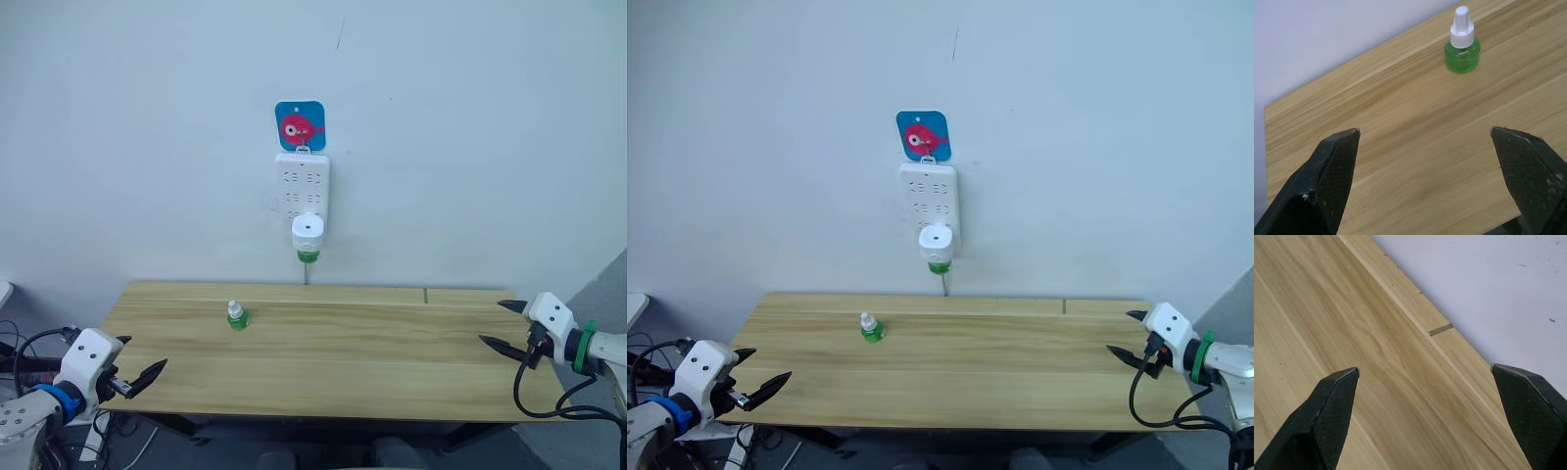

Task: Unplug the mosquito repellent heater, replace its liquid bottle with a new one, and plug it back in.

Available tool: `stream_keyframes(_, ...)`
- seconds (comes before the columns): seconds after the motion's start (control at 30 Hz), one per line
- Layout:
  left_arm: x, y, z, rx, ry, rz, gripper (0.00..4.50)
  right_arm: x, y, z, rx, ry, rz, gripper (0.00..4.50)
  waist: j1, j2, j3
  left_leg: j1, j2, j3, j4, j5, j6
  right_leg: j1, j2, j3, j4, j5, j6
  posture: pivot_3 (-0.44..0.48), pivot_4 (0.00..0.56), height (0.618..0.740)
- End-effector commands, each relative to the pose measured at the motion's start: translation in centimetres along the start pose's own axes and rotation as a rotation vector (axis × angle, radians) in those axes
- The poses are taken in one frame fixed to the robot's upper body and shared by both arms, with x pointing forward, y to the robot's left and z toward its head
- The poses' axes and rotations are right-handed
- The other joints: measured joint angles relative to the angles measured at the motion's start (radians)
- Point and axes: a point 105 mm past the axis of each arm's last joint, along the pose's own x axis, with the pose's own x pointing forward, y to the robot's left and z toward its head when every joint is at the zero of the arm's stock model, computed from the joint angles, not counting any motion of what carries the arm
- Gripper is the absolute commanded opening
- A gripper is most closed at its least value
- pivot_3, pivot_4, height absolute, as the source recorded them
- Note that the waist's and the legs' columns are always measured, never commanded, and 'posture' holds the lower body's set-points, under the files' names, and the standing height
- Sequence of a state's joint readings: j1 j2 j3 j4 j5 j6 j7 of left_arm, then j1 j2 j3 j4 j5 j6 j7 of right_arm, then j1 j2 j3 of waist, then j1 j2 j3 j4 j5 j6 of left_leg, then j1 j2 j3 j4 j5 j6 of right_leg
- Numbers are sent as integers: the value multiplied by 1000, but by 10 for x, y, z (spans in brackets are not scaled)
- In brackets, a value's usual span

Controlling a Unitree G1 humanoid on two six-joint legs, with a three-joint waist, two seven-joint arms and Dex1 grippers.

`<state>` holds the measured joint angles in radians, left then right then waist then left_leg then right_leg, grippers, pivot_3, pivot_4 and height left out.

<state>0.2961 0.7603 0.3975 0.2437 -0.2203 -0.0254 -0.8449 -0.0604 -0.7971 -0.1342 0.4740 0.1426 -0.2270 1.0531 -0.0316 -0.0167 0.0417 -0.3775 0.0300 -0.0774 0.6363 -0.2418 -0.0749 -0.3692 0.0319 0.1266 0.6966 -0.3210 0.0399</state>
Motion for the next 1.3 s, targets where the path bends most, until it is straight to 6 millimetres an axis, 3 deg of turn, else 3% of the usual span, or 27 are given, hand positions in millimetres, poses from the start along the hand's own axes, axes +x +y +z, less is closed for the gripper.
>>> stream_keyframes(0.03,1,6,5,14,-23,8,4475,-3,-6,15,-35,-37,-13,4500,0,0,0,0,0,0,0,0,0,0,0,0,0,0,0,69,0,733)
stream_keyframes(0.2,2,11,-4,11,-11,8,4475,-3,-3,17,-32,-39,-11,4500,-1,0,-1,0,0,0,0,0,0,0,0,0,0,0,0,69,0,733)
stream_keyframes(0.3,1,9,3,-37,-80,-29,4475,-4,-2,19,-30,-40,-13,4500,1,0,-1,0,0,0,-1,0,0,0,0,0,0,0,0,69,0,733)
stream_keyframes(0.63,0,6,2,-30,-62,-96,4475,-4,-2,21,-27,-41,-19,4500,0,0,-1,0,0,0,-1,0,0,0,0,0,0,0,0,60,0,733)
stream_keyframes(0.83,-1,17,12,23,-124,-60,4475,-3,-1,21,-24,-40,-18,4500,0,0,-1,0,0,0,-1,0,0,0,0,-1,0,0,0,58,0,733)
stream_keyframes(0.93,-4,18,18,-33,-167,-103,4475,-3,0,21,-24,-41,-17,4500,-1,0,-1,0,0,0,-1,0,0,0,0,-1,0,0,0,58,0,733)
stream_keyframes(1.3,-4,27,14,22,-154,-47,4475,-3,6,20,-22,-43,-10,4500,-1,0,-1,0,0,0,-1,0,0,0,0,-1,1,0,0,37,0,733)
